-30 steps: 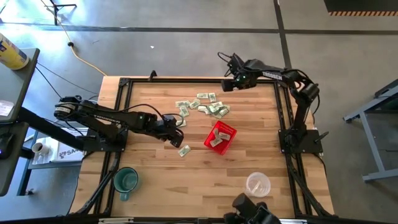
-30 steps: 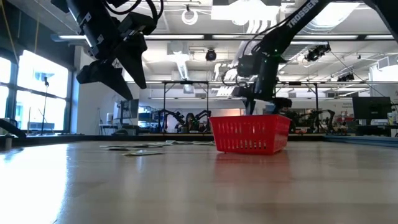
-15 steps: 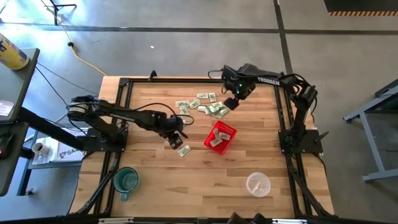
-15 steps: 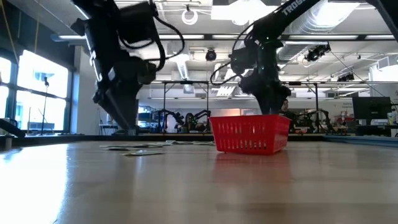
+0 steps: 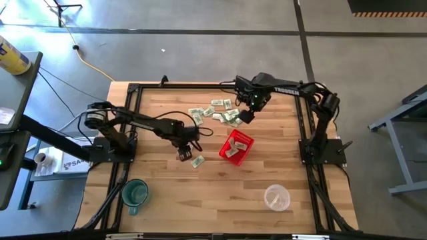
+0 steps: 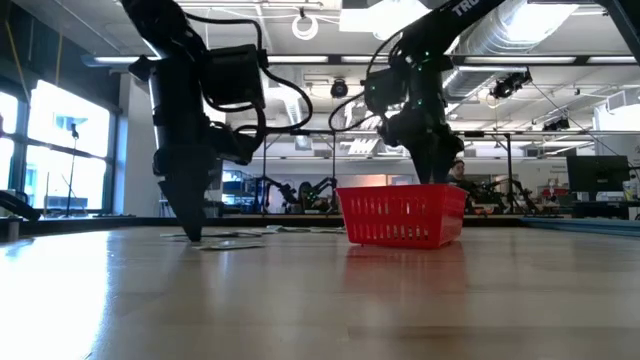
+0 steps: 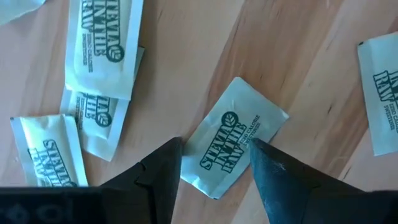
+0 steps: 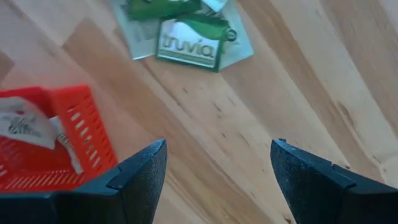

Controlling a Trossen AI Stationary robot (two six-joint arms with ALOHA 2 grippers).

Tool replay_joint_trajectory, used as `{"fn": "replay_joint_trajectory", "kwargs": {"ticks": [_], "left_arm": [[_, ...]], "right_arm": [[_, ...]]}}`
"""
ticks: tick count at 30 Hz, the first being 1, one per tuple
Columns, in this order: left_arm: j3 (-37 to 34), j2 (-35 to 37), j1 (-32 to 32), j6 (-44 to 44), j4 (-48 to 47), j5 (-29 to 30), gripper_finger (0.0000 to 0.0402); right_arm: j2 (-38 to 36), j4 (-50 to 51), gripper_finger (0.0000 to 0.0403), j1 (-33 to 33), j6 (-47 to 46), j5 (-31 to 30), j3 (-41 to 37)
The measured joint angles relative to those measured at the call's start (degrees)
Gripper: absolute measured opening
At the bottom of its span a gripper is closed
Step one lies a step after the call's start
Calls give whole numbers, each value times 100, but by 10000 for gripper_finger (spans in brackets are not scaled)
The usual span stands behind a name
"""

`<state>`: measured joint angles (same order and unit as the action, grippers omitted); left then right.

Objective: Pick and place items into bin
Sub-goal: Put the white stevia packet into the bin

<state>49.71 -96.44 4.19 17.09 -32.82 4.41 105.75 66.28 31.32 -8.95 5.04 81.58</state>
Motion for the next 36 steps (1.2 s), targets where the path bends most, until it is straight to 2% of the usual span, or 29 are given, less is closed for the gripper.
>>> {"fn": "replay_joint_trajectory", "kwargs": {"ticks": [4,10,12,16,19,21,23,26,29,32,36], "left_arm": [[0,-28,-7,-79,48,-4,181],[10,-20,-4,-83,141,24,54],[156,-39,4,-81,13,-63,34],[809,-55,-4,-216,-16,-238,42],[1512,-9,-5,-669,356,-361,61],[1893,-42,1,-1079,619,-552,58],[2298,-232,0,-1509,1196,-745,43],[2823,-650,39,-1901,1006,-894,37],[3271,-1240,110,-1964,925,-1435,37],[3723,-1773,113,-1955,985,-1293,68],[4217,-2120,103,-1443,195,-802,145]], "right_arm": [[-334,13,275,-216,-3,-122,0],[-1262,0,259,-576,-381,-702,0],[-1638,23,253,-689,-616,-931,0],[-2456,258,243,-940,-1179,-1282,2],[-2948,561,238,-1139,-1681,-1658,4],[-3211,756,236,-1282,-2022,-2017,4],[-3397,964,237,-1410,-2389,-2347,7],[-3550,1135,236,-1600,-2737,-2564,7],[-3586,1170,236,-1793,-2889,-2602,7],[-3544,1145,236,-1955,-2926,-2595,7],[-3466,1155,236,-2215,-2962,-2594,5]]}}
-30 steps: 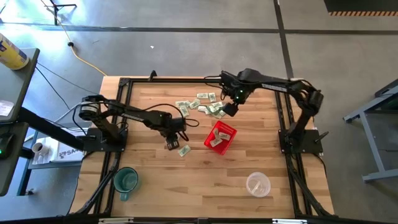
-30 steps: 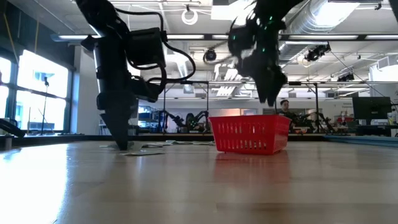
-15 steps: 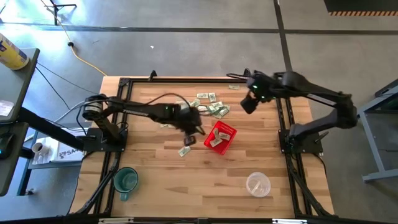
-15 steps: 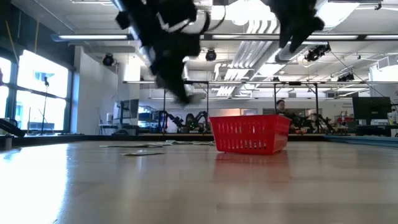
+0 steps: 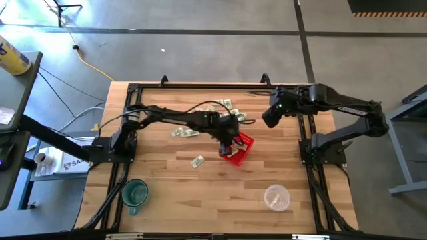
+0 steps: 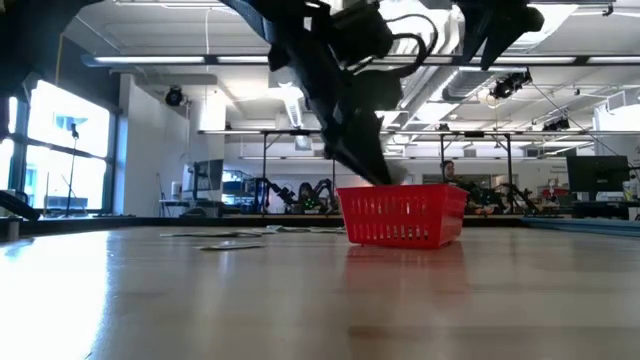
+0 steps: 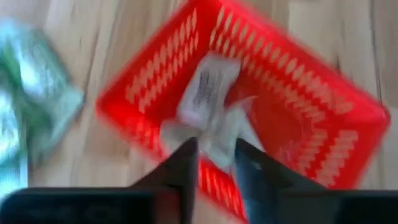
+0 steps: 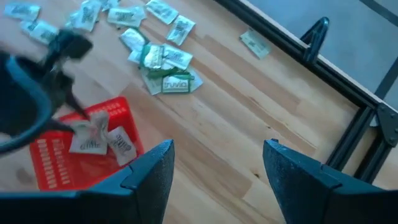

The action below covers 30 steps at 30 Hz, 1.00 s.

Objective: Pick and place items into bin
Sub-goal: Put the white stevia packet into the bin

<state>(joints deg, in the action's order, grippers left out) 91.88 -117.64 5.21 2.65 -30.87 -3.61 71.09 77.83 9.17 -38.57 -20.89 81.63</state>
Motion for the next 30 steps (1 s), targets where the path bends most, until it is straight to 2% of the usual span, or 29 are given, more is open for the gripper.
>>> {"fn": "replay_joint_trajectory", "kwargs": {"ticks": [4,7,11,14,17,22,30], "left_arm": [[430,178,4,64,-851,114,212],[641,368,2,69,-1554,252,247],[625,653,0,353,-2783,512,267],[257,834,-54,622,-3482,622,266],[-427,1056,-252,1028,-3385,671,256],[-1458,1305,-762,2265,-2668,638,247],[-1989,1309,-1301,3831,-1553,599,278]], "right_arm": [[53,74,236,-175,65,-49,-1],[76,69,237,-194,205,-122,-1],[168,-8,236,-91,552,-260,-3],[275,-112,236,20,916,-214,-3],[456,-261,236,124,1290,-71,-3],[826,-405,236,249,1919,93,-3],[1405,-558,236,474,2841,479,-3]]}}
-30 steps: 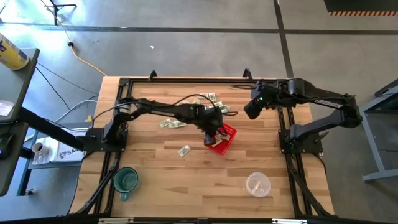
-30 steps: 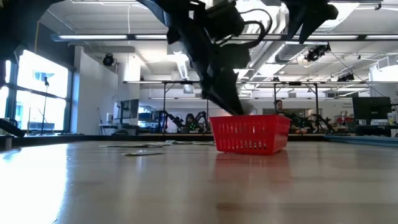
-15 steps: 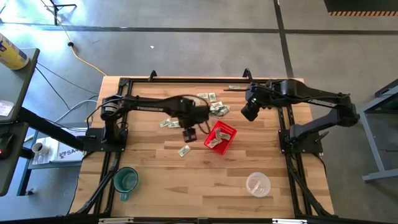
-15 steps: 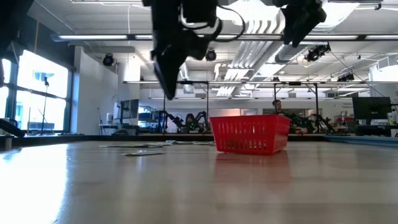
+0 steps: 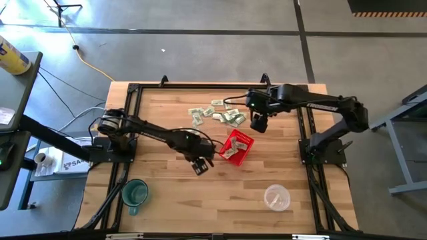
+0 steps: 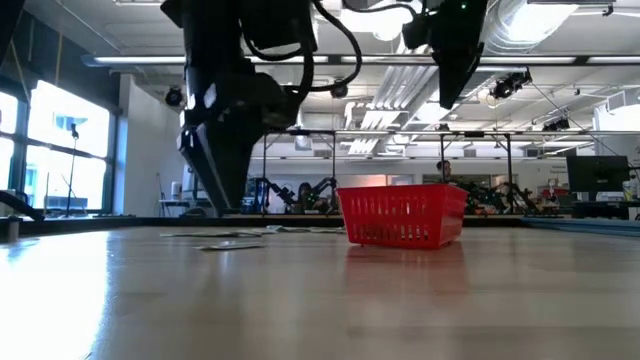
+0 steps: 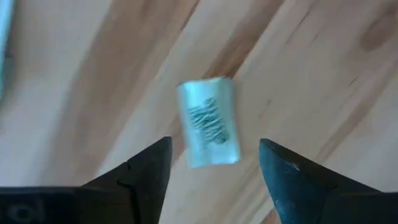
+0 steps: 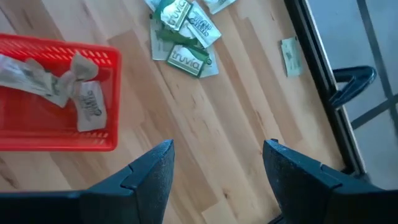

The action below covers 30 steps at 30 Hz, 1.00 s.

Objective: Pick and place items into bin
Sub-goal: Put the white stevia packet into the bin

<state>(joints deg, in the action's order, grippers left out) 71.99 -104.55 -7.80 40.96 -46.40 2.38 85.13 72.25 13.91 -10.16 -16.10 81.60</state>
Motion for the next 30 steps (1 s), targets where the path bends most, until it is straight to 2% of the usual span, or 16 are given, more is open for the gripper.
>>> {"fn": "replay_joint_trajectory", "kwargs": {"ticks": [8,17,21,26,30], "left_arm": [[-103,-226,-7,1180,61,98,313],[-87,-522,-10,1486,473,148,297],[-75,-592,-23,1489,445,428,266],[-75,-665,-23,1213,422,604,198],[-75,-673,-17,932,492,696,130]], "right_arm": [[112,-17,238,358,422,324,0],[101,49,239,753,466,437,0],[99,53,239,833,456,458,0],[99,52,239,864,374,496,0],[97,51,237,864,418,1072,0]]}}
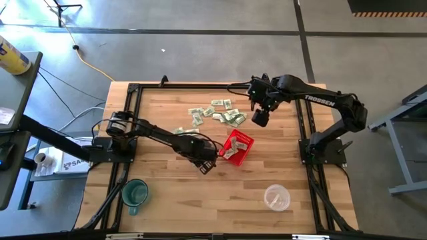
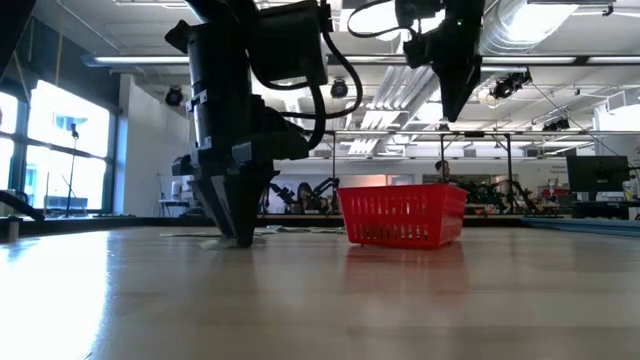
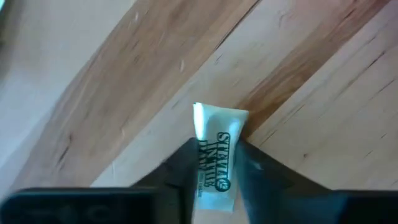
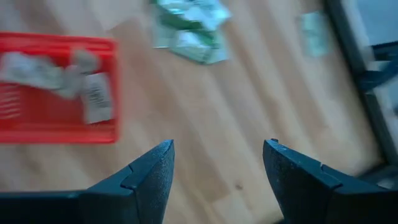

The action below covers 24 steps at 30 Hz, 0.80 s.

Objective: Pick and place items into bin
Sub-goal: Put the white stevia packet into the bin

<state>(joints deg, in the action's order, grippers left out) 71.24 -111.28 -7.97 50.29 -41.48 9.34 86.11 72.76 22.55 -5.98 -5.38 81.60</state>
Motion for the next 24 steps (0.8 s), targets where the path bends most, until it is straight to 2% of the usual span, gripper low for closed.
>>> {"fn": "replay_joint_trajectory", "kwargs": {"ticks": [3,6,10,12,15,18,21,24], "left_arm": [[0,0,18,-206,18,-31,76],[-2,36,122,-502,17,-327,26],[-13,37,343,-767,69,-753,29],[-15,40,474,-906,85,-1019,40],[-36,156,629,-1134,147,-1283,38],[-41,427,777,-1339,286,-1252,23],[-25,713,978,-1461,617,-1347,23],[-35,904,1145,-1531,1036,-1590,25]], "right_arm": [[0,-100,238,62,138,930,0],[0,-251,237,298,188,2364,0],[-2,-412,229,704,151,4214,0],[-2,-403,224,881,176,4890,0],[-4,-351,216,1055,188,5492,0],[-4,-204,209,1169,348,5966,0],[-7,-91,202,1211,515,6211,0],[-7,-15,195,1234,644,6209,0]]}}
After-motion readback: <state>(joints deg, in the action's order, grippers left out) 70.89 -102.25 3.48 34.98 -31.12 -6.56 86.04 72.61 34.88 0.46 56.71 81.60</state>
